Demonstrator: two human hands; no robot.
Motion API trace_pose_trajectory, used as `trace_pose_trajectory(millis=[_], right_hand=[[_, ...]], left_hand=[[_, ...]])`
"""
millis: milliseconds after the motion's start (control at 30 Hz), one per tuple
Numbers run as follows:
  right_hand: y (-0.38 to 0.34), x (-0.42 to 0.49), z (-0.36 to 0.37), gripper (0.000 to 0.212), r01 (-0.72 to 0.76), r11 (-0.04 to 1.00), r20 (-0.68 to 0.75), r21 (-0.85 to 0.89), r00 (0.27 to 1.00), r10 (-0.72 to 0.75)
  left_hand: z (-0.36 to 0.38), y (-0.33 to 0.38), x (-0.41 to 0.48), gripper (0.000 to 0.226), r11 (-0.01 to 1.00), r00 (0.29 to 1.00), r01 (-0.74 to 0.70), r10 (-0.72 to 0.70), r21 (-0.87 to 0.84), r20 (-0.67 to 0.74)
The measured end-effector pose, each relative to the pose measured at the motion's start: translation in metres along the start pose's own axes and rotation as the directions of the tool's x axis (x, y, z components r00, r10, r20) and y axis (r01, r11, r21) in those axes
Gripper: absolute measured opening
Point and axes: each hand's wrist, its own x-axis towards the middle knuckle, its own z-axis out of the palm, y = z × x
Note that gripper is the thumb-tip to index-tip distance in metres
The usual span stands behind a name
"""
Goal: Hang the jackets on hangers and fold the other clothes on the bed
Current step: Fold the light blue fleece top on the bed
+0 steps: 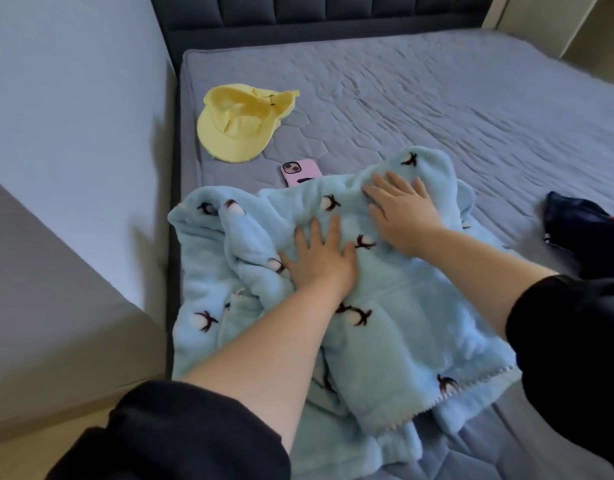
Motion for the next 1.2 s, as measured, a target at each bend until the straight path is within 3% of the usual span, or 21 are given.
trace_pose_trajectory(millis=[67, 133, 233, 367, 433, 500, 567, 633, 733, 833, 933, 1033, 1100, 1200], right_hand=[[0.023, 0.017, 0.011, 0.053, -0.057, 0.992, 0.144, -0.113, 0.987, 0.073], [0.051, 0.032, 0.017, 0.057, -0.248, 0.960, 0.209, -0.130, 0.940, 0.271], [0.079, 0.044, 0.025, 0.062, -0.459, 0.887, 0.323, -0.046, 0.834, 0.448], [0.093, 0.039, 0.030, 0.071, -0.552, 0.811, 0.347, 0.194, 0.812, 0.470], [0.104, 0.025, 0.026, 0.088, -0.642, 0.671, 0.344, 0.371, 0.766, 0.542], [0.114, 0.006, 0.020, 0.111, -0.738, 0.455, 0.438, 0.498, 0.667, 0.603], [0.126, -0.007, 0.017, 0.117, -0.797, 0.290, 0.586, 0.530, 0.591, 0.554], [0.134, -0.015, 0.012, 0.108, -0.824, 0.196, 0.690, 0.532, 0.556, 0.464], [0.138, -0.024, 0.003, 0.105, -0.855, 0.197, 0.773, 0.479, 0.517, 0.368], [0.132, -0.031, -0.009, 0.102, -0.874, 0.223, 0.824, 0.432, 0.483, 0.295], [0.113, -0.040, -0.022, 0.079, -0.860, 0.241, 0.820, 0.449, 0.504, 0.270], [0.090, -0.049, -0.032, 0.050, -0.782, 0.274, 0.654, 0.560, 0.620, 0.433], [0.075, -0.053, -0.045, 0.032, -0.711, 0.338, 0.513, 0.617, 0.689, 0.513], [0.054, -0.058, -0.073, 0.024, -0.627, 0.413, 0.387, 0.661, 0.756, 0.528]], left_hand=[[0.001, -0.006, 0.012, 0.058, 1.000, 0.999, 0.003, -0.003, -0.014, 0.045], [0.001, -0.007, 0.021, 0.059, 1.000, 0.995, 0.016, -0.018, 0.012, 0.102], [0.004, -0.005, 0.025, 0.060, 0.998, 0.990, 0.018, -0.026, 0.061, 0.136], [0.014, -0.006, 0.021, 0.060, 0.994, 0.998, 0.004, -0.011, 0.105, 0.060], [0.017, -0.007, 0.021, 0.061, 0.992, 1.000, -0.003, -0.001, 0.130, 0.031], [0.019, -0.007, 0.021, 0.061, 0.990, 1.000, -0.011, 0.009, 0.139, 0.014], [0.020, -0.007, 0.020, 0.061, 0.988, 1.000, -0.014, 0.013, 0.152, 0.008], [0.020, -0.007, 0.017, 0.061, 0.986, 1.000, -0.012, 0.010, 0.168, 0.010], [0.013, 0.001, 0.010, 0.061, 0.977, 1.000, -0.018, 0.023, 0.211, -0.020], [0.015, 0.023, -0.014, 0.060, 0.948, 0.970, -0.210, 0.233, 0.240, -0.075], [0.032, 0.041, -0.050, 0.065, 0.864, 0.900, -0.434, 0.425, 0.254, 0.093], [0.032, 0.047, -0.060, 0.067, 0.855, 0.902, -0.427, 0.381, 0.294, 0.203], [0.025, 0.047, -0.066, 0.066, 0.888, 0.916, -0.392, 0.354, 0.240, 0.188], [0.024, 0.036, -0.091, 0.063, 0.925, 0.934, -0.355, 0.347, 0.136, 0.079]])
